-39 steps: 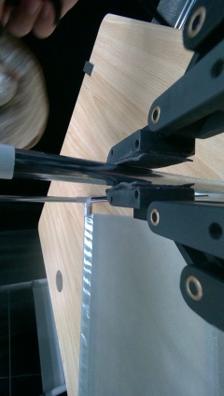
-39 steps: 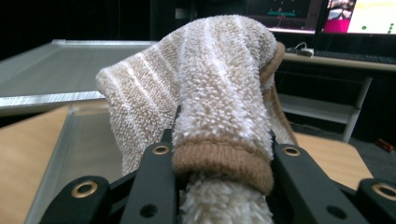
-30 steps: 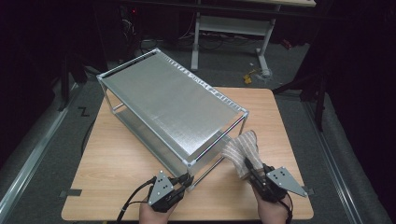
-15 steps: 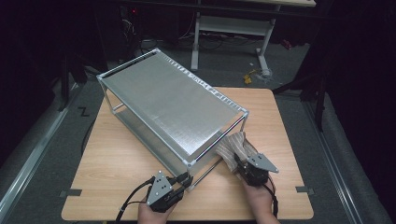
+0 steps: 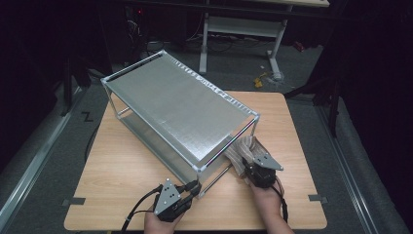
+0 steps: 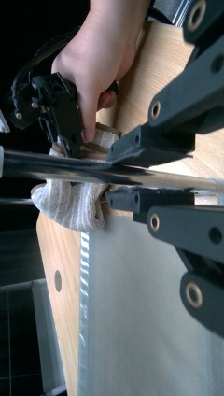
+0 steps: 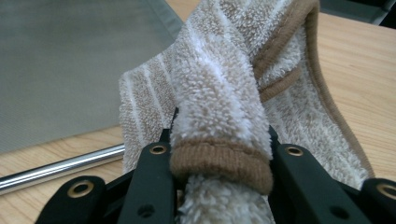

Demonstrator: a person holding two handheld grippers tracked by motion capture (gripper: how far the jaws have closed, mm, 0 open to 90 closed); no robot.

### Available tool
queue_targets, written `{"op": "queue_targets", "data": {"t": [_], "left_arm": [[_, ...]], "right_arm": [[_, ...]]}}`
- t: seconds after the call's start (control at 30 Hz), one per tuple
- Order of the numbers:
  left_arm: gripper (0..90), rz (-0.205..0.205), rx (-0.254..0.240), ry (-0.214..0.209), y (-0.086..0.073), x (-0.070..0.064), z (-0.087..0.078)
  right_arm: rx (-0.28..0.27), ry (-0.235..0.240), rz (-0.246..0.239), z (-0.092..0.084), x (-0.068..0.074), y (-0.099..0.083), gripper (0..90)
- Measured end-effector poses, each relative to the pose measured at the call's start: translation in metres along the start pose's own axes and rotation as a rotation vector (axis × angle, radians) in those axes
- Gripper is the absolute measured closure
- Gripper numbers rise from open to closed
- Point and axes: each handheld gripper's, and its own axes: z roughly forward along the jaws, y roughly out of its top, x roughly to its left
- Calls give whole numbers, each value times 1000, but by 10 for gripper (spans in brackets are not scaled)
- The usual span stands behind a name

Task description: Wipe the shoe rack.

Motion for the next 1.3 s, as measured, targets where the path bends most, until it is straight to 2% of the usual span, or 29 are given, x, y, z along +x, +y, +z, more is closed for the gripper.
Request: {"op": "queue_targets", "data": {"t": [0.27,0.47,0.6,0.7,1.07,1.2,1.3], "left_arm": [[810,16,3,2,1,-2,4],[810,12,0,-2,1,-2,4],[809,12,-1,-4,1,-2,4],[809,11,-2,-5,1,-2,4],[809,12,-2,-5,1,-2,5],[809,12,-1,-6,1,-2,5],[809,12,-1,-6,1,-2,5]], "right_arm": [[56,9,18,10,-1,-3,706],[67,40,9,11,2,-4,711],[65,76,-15,6,15,-6,711],[54,120,-33,0,29,-8,711],[44,296,-160,-27,95,-15,711],[41,307,-197,-30,105,-18,711],[47,299,-180,-27,101,-18,711]]}}
